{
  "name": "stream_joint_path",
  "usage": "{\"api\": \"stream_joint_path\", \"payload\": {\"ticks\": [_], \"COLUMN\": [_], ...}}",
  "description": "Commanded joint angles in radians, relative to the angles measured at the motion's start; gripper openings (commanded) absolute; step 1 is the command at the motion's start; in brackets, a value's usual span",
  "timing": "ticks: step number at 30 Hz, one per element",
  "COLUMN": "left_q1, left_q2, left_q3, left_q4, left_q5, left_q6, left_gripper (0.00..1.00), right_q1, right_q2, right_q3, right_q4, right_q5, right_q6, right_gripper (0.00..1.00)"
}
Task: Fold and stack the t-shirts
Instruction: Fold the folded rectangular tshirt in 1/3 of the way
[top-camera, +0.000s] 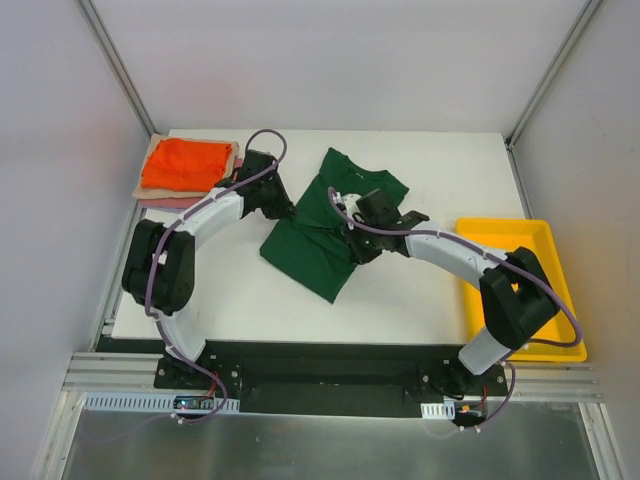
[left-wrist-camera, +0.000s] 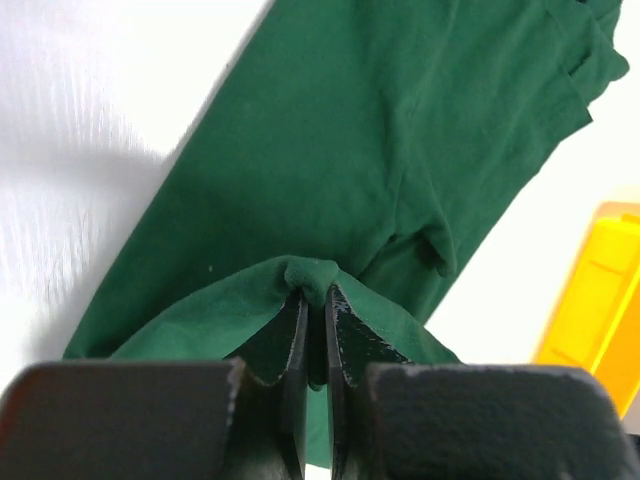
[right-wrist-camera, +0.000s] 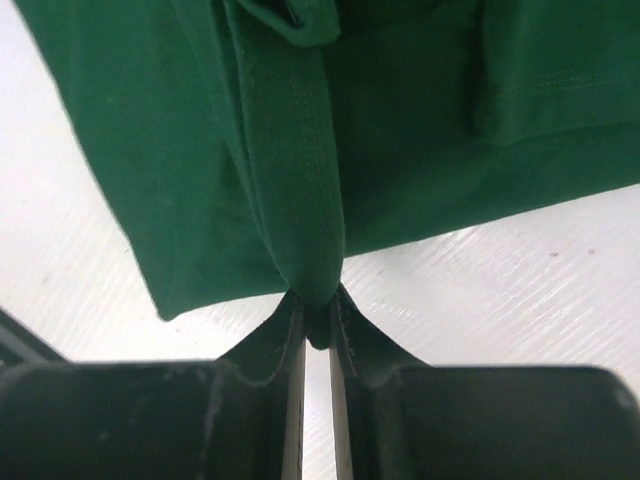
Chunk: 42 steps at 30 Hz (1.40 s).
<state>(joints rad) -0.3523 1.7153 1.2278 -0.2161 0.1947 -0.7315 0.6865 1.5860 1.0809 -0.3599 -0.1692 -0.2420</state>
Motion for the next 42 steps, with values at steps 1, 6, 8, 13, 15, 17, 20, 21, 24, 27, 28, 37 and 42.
{"api": "stream_joint_path", "payload": {"ticks": [1, 6, 8, 13, 15, 17, 20, 21, 24, 27, 28, 37, 42], "left_q1": [0.006, 0.009, 0.009, 0.013, 0.015, 0.018, 0.021, 0.021, 0.027, 0.029, 0.029, 0.039, 0.073], "left_q2": [0.076, 0.133, 0.147, 0.173, 0.187, 0.21, 0.243, 0.253, 0.253, 0.19, 0.161, -0.244, -0.399], "left_q3": [0.102, 0.145, 0.151, 0.179, 0.19, 0.208, 0.233, 0.24, 0.257, 0.243, 0.227, -0.118, -0.287], "left_q4": [0.026, 0.015, 0.015, 0.014, 0.014, 0.012, 0.003, 0.0, -0.012, -0.022, -0.023, -0.032, -0.069], "left_q5": [-0.026, -0.077, -0.081, -0.107, -0.136, -0.127, -0.097, -0.087, -0.06, -0.061, -0.066, -0.217, -0.256], "left_q6": [0.055, 0.061, 0.06, 0.058, 0.057, 0.058, 0.06, 0.063, 0.073, 0.083, 0.087, 0.061, 0.017], "left_gripper": [0.0, 0.0, 0.0, 0.0, 0.04, 0.1, 0.2, 0.27, 0.55, 0.94, 0.99, 0.99, 0.99], "right_q1": [-0.044, -0.065, -0.067, -0.073, -0.077, -0.085, -0.096, -0.1, -0.11, -0.11, -0.11, -0.058, 0.027], "right_q2": [0.072, 0.129, 0.138, 0.154, 0.169, 0.202, 0.235, 0.245, 0.25, 0.204, 0.183, 0.026, 0.119], "right_q3": [0.06, 0.093, 0.106, 0.122, 0.125, 0.142, 0.163, 0.168, 0.197, 0.195, 0.189, 0.099, 0.183], "right_q4": [0.055, 0.096, 0.104, 0.124, 0.137, 0.136, 0.133, 0.133, 0.11, 0.095, 0.095, 0.118, 0.09], "right_q5": [-0.001, 0.023, 0.03, 0.077, 0.092, 0.1, 0.118, 0.137, 0.163, 0.195, 0.183, -0.074, -0.153], "right_q6": [-0.031, -0.042, -0.049, -0.051, -0.048, -0.034, -0.019, -0.01, 0.009, 0.018, 0.02, 0.004, -0.013], "right_gripper": [0.08, 0.08, 0.08, 0.09, 0.13, 0.16, 0.24, 0.39, 0.57, 0.8, 0.96, 0.96, 0.96]}}
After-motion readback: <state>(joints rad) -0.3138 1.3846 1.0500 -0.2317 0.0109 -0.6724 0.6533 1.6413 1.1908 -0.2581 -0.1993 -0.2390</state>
